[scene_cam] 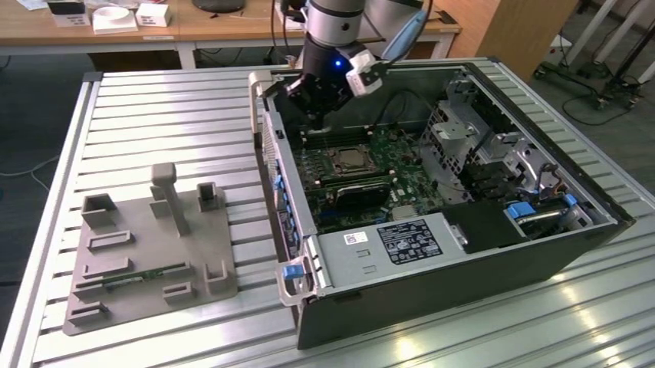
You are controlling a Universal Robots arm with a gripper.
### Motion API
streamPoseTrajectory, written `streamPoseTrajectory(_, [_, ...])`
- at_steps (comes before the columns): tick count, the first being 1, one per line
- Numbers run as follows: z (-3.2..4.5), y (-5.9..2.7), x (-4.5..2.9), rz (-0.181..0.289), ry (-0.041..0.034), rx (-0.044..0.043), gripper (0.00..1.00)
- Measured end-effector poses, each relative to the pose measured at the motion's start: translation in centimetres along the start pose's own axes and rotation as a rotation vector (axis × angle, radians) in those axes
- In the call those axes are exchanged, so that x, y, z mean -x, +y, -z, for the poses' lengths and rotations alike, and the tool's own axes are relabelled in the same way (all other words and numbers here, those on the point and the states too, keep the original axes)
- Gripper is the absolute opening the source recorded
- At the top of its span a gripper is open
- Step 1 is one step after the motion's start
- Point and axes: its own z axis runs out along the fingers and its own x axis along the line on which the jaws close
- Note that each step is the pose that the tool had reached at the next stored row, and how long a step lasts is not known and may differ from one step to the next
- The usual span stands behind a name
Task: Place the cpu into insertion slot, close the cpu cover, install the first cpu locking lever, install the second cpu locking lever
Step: 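Install the first cpu locking lever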
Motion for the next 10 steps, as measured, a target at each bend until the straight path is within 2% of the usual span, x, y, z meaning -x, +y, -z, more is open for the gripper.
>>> streamPoseTrajectory(10, [-0.01,-0.03,0.87,0.000,0.0004,-0.0068,0.10])
